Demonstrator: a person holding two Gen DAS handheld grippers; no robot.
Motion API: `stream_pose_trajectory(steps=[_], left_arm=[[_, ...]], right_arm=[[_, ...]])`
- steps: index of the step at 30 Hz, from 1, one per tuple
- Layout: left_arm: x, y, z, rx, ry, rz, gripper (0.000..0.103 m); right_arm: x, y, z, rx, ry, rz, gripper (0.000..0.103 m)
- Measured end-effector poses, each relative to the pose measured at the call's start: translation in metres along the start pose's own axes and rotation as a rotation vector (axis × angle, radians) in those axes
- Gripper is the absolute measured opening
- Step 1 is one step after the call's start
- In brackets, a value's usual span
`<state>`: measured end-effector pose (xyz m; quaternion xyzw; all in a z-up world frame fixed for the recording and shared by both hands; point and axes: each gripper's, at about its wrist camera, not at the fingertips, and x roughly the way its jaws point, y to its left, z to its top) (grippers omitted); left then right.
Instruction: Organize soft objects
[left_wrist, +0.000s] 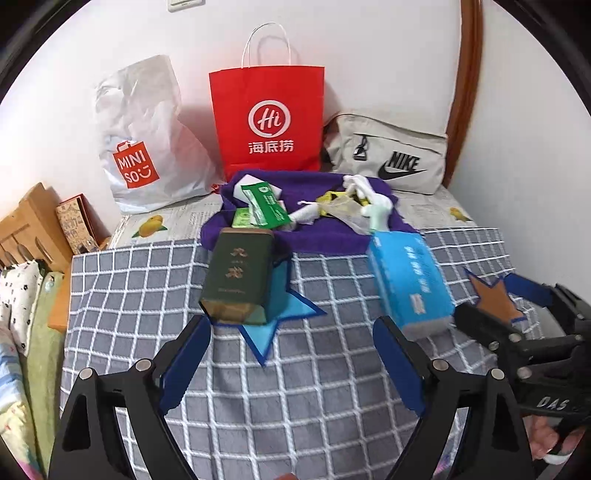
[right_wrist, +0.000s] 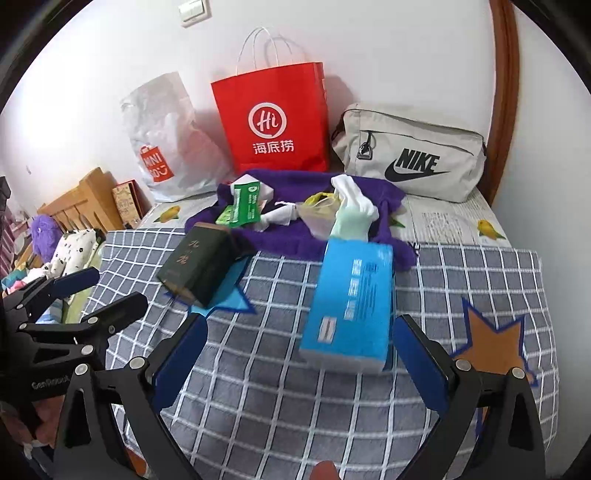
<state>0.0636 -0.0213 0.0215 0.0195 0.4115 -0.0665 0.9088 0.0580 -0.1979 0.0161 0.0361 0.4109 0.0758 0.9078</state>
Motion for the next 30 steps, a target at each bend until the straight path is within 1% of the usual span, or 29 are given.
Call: stream_pose_trajectory(steps=[6,10,13,15,21,30], left_arm=[[-0.013,-0.010,-0.021,-0.001,-0.012,-0.022,0.090],[-0.017,-0.016,-0.030,0.009,-0.028,0.002,0.090],[-0.017,-0.018,-0.032,0.021,-0.039,0.027,0.090],[-0.016,-0.017,-0.032,0.017,-0.044,0.035,0.090],[-0.012,-0.012,-0.034,0.004,-0.033,0.041,0.090],[-0.011,-0.010,-0.037,-0.006,-0.027,0.043,0.090]], right_arm=[[-0.019,-0.001,-0.025,0.006,-0.018,-0.018,0.102],[-0.023,-0.006,-0.034,0.024,-0.027,-0.026,0.102],[-0.023,-0.006,-0.037,0.015,-0.033,-0.040,0.102],[-0.021,-0.006,-0.038,0.015,-0.039,-0.035,0.102],[-0.016,-0.004,-0.039,0.018,-0.033,-0.015,0.102],[-0.016,0.001,-0.041,-0.003,-0.040,-0.038,0.102]])
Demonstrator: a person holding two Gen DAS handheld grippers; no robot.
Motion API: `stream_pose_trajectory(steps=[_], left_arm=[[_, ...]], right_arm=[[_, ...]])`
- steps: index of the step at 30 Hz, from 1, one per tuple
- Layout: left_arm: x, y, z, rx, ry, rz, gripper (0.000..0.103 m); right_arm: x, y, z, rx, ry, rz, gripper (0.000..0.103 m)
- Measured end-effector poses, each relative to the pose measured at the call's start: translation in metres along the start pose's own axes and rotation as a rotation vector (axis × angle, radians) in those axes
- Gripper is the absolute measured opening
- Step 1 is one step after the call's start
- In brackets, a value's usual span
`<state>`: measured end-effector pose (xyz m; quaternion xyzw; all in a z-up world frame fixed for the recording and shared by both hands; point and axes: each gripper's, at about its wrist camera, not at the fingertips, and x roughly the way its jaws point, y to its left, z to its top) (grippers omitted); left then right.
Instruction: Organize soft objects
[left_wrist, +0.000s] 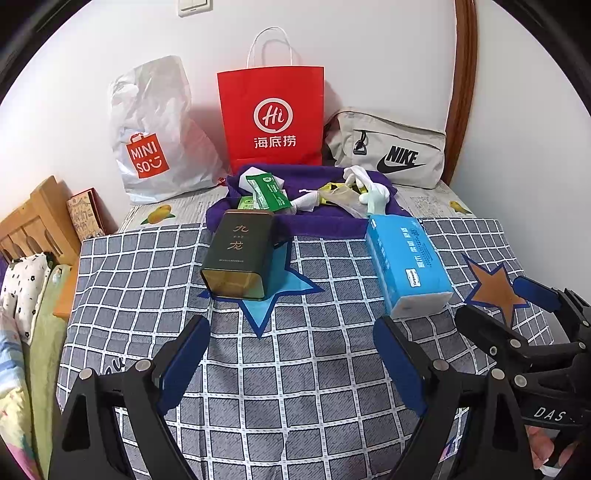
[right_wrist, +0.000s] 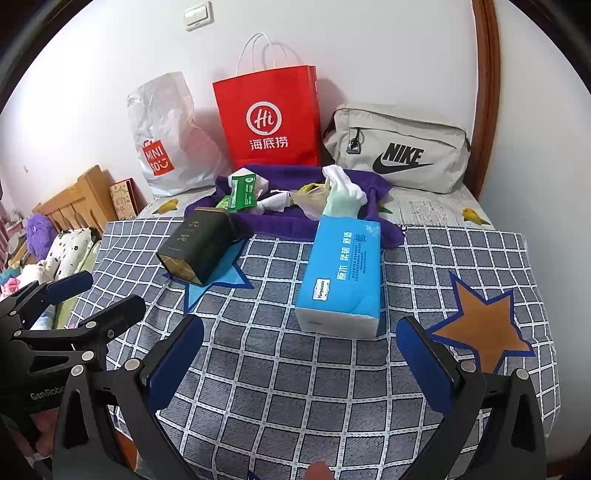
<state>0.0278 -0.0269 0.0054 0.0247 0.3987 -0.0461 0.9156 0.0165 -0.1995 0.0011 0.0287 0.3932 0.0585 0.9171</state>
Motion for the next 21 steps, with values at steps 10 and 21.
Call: stream_pose_trajectory(steps=[10,21], left_arm=[[-0.0013,-0.0005,0.0000,0.002,-0.003,0.000,0.090],[-0.0012,-0.0007,0.0005,0.004,-0.001,0.002,0.090]], right_arm=[[-0.0016,-0.0020,-0.0010,0.004,0.002,0.005,0.102],[-0.0030,-0.0027,0.0000,0.001,-0.002,-0.004,0.102]])
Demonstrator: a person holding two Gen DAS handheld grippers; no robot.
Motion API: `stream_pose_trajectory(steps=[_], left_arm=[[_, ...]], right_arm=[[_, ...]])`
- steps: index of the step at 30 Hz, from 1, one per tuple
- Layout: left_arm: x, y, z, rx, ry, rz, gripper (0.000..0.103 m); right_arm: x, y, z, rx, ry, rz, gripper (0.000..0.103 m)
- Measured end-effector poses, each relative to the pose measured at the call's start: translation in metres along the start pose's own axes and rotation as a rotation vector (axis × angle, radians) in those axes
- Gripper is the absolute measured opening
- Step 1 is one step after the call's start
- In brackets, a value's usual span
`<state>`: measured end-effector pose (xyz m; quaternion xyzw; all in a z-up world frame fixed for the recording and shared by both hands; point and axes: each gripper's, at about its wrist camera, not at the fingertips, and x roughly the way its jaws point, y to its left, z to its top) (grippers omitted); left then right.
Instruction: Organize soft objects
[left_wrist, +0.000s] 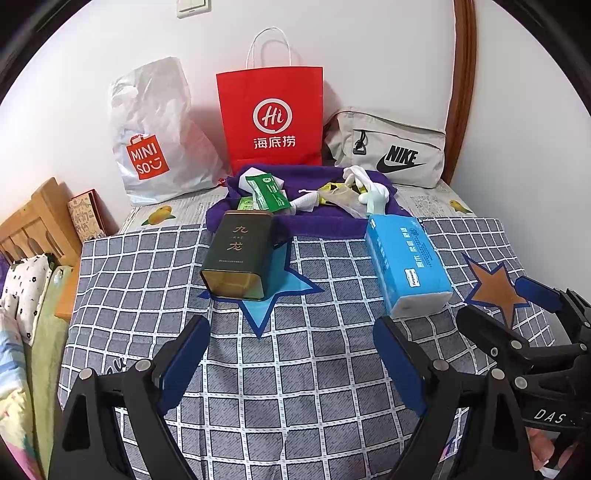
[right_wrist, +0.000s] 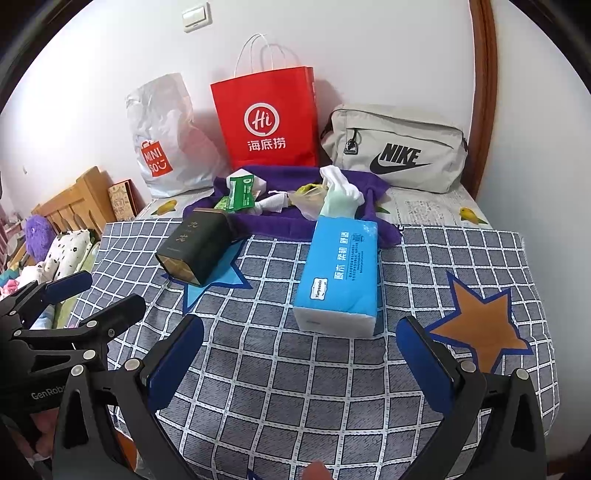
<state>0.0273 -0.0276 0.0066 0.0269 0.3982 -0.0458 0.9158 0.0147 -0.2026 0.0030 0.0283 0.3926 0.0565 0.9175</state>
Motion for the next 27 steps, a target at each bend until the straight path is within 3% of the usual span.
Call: stream_pose_trajectory(steps=[27], left_arm=[[-0.0014,0.0005,0.0000,0.010,0.002,0.001,0.090]], right_arm=[[-0.0021,-0.0008,-0.0009,0.001,-0.005,-0.001,0.102]])
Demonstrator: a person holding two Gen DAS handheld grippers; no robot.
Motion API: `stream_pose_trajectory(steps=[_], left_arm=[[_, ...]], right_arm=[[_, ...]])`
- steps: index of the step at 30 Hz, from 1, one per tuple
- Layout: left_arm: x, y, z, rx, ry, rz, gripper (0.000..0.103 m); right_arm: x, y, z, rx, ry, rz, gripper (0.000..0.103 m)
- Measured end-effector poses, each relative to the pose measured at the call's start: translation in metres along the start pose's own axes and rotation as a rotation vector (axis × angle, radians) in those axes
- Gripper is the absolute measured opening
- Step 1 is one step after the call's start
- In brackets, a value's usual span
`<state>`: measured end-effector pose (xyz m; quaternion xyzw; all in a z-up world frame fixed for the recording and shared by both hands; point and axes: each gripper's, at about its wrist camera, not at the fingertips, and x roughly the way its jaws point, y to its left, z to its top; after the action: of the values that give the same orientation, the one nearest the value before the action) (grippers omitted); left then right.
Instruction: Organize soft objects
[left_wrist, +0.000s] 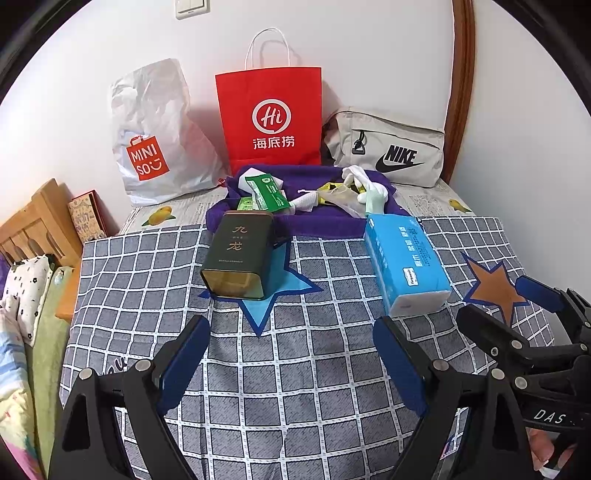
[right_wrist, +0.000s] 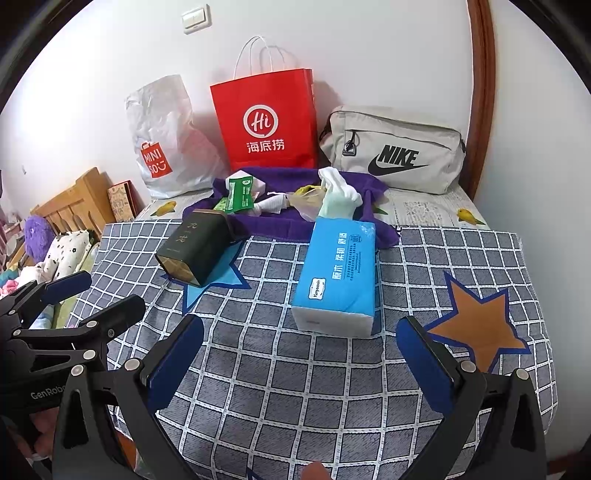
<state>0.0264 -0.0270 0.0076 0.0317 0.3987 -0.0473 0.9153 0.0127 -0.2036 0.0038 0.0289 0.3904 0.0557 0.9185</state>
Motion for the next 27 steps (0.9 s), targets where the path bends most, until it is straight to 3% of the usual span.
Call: stream_pose_trajectory(steps=[27], left_arm=[[-0.0018,-0.0008,-0.0001,0.001,0.001,-0.003,0.090]], right_arm=[[-0.0030,-0.0004,-0.0010,0.005,-0.004,-0.008,0.102]])
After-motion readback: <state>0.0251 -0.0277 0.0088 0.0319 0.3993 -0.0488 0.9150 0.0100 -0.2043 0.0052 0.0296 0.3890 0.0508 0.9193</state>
